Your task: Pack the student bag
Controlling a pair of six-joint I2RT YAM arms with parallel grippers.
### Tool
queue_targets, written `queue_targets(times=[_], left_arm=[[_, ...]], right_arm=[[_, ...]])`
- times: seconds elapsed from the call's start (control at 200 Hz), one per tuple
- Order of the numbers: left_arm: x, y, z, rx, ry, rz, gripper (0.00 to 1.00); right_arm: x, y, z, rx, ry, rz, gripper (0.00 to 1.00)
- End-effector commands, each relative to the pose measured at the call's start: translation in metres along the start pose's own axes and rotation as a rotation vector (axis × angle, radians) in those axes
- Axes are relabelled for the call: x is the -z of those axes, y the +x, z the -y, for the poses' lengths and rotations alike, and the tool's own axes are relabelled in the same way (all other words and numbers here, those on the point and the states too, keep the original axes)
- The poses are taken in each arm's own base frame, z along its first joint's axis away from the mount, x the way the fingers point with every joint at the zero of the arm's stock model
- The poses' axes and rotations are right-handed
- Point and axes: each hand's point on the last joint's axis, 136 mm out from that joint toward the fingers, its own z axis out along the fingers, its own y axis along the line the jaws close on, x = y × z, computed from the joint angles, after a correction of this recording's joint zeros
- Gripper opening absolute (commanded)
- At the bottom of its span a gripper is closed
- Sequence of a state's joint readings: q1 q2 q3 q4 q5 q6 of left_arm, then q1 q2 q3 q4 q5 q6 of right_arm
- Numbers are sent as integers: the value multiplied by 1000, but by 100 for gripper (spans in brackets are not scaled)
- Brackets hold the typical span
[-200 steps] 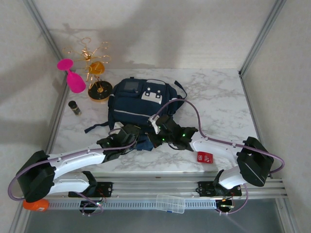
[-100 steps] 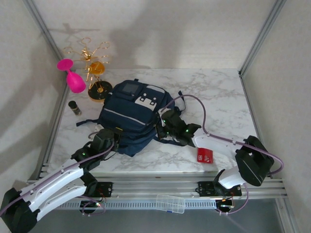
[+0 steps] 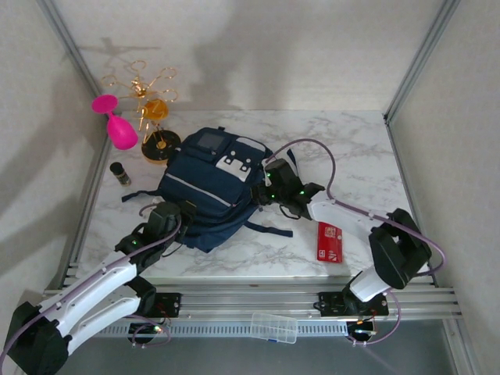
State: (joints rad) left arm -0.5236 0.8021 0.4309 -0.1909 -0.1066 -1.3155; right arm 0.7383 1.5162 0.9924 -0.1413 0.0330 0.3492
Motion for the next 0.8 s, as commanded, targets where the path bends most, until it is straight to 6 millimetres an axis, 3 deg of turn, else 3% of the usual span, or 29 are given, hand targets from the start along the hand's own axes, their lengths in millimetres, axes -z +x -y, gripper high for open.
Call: queue_targets(times=[0.0,0.09,0.16,0.33,0.34,0.461,0.621,0.796], left_arm=[[9,-17,8,-142,-38,61,42],[15,-22,6,-183,-74,68,41],[17,-18,13,-193,-40,48,38],[21,-21,21,-206,-25,52,38],[21,-21,21,-209,-29,51,38],[21,-24,18,-225,-61,60,38],[23,-12,36,-213,18,-3,34],[26,-23,29,-231,-15,50,35]], right_arm=[[12,-4,-13,-44,-83,-42,47],[3,-6,-43,-89,-235,-126,53],[-8,-10,-53,-130,-267,-167,52],[-40,-14,-38,-197,-187,-204,59],[-42,-18,-30,-212,-182,-201,59],[-56,-25,-30,-243,-242,-201,56],[-67,-22,-45,-225,-346,-233,46],[-68,-27,-58,-218,-433,-225,38]])
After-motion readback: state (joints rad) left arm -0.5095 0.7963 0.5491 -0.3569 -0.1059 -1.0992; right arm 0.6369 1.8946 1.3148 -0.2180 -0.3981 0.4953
